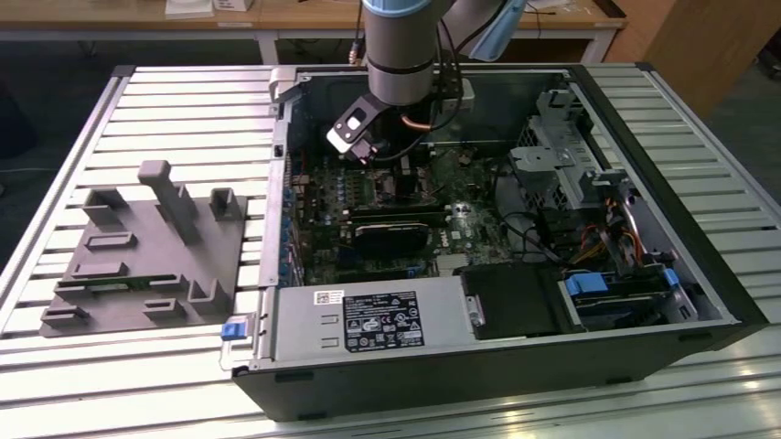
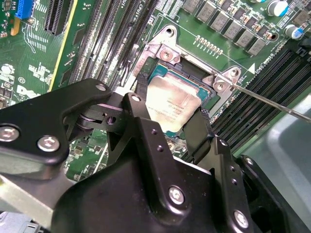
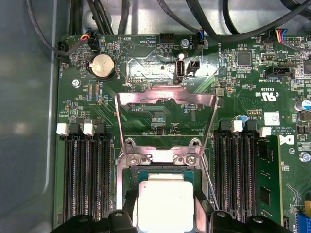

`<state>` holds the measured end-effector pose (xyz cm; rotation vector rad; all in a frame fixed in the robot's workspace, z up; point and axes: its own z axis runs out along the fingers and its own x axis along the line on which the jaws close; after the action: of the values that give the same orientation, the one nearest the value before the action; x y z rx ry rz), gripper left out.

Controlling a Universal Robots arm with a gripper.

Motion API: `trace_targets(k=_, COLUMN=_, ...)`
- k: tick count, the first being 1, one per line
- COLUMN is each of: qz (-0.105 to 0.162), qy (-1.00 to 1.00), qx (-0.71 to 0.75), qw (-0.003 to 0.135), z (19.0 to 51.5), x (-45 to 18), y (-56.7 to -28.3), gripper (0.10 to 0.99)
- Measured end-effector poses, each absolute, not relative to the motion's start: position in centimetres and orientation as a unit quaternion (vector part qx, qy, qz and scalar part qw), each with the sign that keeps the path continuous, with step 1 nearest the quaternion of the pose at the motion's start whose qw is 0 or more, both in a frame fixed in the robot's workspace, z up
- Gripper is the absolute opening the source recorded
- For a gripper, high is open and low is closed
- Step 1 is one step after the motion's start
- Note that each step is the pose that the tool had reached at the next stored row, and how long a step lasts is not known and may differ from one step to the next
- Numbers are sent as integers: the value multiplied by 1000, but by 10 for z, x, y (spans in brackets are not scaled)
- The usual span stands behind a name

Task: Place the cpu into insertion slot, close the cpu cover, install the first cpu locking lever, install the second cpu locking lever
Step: 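Place the cpu into insertion slot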

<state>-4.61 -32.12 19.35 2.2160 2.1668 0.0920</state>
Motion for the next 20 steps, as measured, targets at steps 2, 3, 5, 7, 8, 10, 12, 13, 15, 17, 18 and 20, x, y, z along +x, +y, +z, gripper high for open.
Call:
trace_targets(k=2, qz=30, qy=699, qx=715, qw=20, z=194, x=-46, y=-321, gripper=545)
trace_targets(k=3, qz=30, qy=699, qx=715, qw=20, z=194, x=-46, y=-321, gripper=537)
trace_targets(k=5, qz=30, qy=699, qx=715, qw=20, z=194, x=-46, y=-321, gripper=537)
trace_targets(k=7, qz=30, qy=699, qx=715, qw=20, z=194, x=-46, y=-321, gripper=537)
trace_targets(k=8, qz=29, qy=699, qx=715, qw=20, z=194, x=-46, y=-321, gripper=537)
trace_targets(k=10, qz=30, qy=699, qx=715, qw=20, z=194, x=-46, y=-321, gripper=537)
trace_targets(k=12, qz=30, qy=699, qx=715, qw=20, z=194, x=-46, y=-321, gripper=537)
trace_targets(k=13, qz=30, qy=699, qx=715, qw=20, z=194, x=-46, y=-321, gripper=537)
trace_targets(k=15, qz=29, qy=699, qx=715, qw=20, z=193, x=-46, y=-321, gripper=537)
trace_targets(k=17, qz=29, qy=699, qx=715, qw=20, z=193, x=-46, y=-321, gripper=537)
trace_targets(k=18, qz=30, qy=699, qx=715, qw=20, z=193, x=-46, y=-321, gripper=537)
trace_targets(k=20, qz=30, qy=699, qx=715, qw=20, z=193, x=-46, y=-321, gripper=537)
